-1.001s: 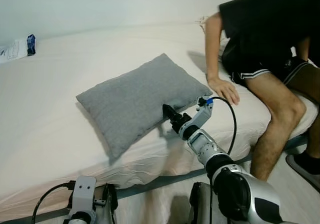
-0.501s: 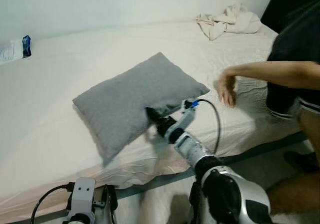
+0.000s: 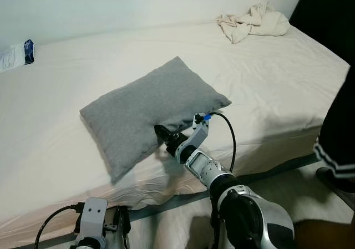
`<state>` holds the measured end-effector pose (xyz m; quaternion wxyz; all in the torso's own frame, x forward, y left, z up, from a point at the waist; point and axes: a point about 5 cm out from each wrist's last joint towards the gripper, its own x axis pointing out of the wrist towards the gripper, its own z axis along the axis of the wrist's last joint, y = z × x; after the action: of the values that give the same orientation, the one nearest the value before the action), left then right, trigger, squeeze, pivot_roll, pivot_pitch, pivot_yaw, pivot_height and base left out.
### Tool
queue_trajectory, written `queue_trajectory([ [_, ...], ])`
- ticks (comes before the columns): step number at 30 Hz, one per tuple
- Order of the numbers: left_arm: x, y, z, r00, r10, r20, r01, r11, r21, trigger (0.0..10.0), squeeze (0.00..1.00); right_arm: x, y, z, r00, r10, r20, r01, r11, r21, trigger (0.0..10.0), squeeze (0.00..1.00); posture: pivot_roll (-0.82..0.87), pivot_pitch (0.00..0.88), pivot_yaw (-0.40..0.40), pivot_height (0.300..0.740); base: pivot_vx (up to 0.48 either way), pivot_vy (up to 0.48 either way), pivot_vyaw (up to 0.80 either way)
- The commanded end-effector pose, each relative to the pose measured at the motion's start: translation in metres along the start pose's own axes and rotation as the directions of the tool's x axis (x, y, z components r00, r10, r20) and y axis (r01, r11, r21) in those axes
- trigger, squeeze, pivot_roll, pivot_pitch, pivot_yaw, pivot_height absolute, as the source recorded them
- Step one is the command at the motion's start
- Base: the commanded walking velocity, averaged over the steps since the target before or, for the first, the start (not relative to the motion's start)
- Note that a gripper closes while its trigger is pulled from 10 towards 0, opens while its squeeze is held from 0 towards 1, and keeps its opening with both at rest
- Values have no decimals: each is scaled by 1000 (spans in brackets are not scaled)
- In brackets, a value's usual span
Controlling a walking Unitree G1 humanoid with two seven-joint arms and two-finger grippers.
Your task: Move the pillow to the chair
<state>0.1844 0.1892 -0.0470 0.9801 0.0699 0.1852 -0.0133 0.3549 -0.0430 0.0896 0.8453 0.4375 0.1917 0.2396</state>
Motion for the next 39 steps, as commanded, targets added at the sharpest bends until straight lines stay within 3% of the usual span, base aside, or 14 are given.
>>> queue_trajectory([
  [1, -21, -10, -30, 988, -45, -145, 47, 999, 8, 10000, 0, 3, 7, -6, 999, 36, -20, -35, 999, 32, 0, 0, 190, 200, -53, 495, 0, 0, 0],
  [16, -14, -8, -25, 990, -20, -137, 21, 1000, 4, 10000, 0, 4, 10, 5, 997, 69, -15, -70, 997, -29, 0, 0, 180, 174, -85, 495, 0, 0, 0],
  [20, -11, -7, -23, 991, -10, -132, 10, 1000, 0, 10000, 0, 3, 9, 3, 996, 69, -64, -77, 988, -131, 0, 0, 177, 164, -90, 495, 0, 0, 0],
  [21, -8, -5, -19, 993, 3, -121, -3, 1000, -3, 10000, 0, 3, 11, 1, 992, 90, -88, -104, 980, -172, 0, 0, 175, 156, -93, 495, 0, 0, 0],
  [25, 3, 11, -6, 993, 94, -76, -100, 992, -77, 10000, 0, 6, 27, 8, 961, 264, -84, -275, 945, -176, 0, 0, 170, 142, -100, 495, 0, 0, 0],
  [28, 8, 20, 1, 989, 142, -51, -147, 982, -115, 10000, 0, 6, 33, 15, 942, 328, -65, -334, 927, -172, 0, 0, 167, 131, -102, 495, 0, 0, 0],
  [30, 8, 20, 1, 989, 142, -51, -147, 982, -115, 10000, 0, 6, 33, 15, 942, 328, -65, -334, 927, -172, 0, 0, 167, 131, -102, 495, 0, 0, 0],
  [34, 17, 34, 15, 980, 199, -3, -198, 970, -143, 10000, 0, 5, 32, 22, 942, 325, -79, -335, 912, -237, 0, 0, 155, 120, -106, 495, 0, 0, 0],
  [39, 23, 49, 30, 967, 247, 58, -233, 957, -174, 10000, 0, 2, 28, 27, 946, 316, -66, -323, 914, -246, 0, 0, 142, 113, -116, 500, 0, 0, 0],
])
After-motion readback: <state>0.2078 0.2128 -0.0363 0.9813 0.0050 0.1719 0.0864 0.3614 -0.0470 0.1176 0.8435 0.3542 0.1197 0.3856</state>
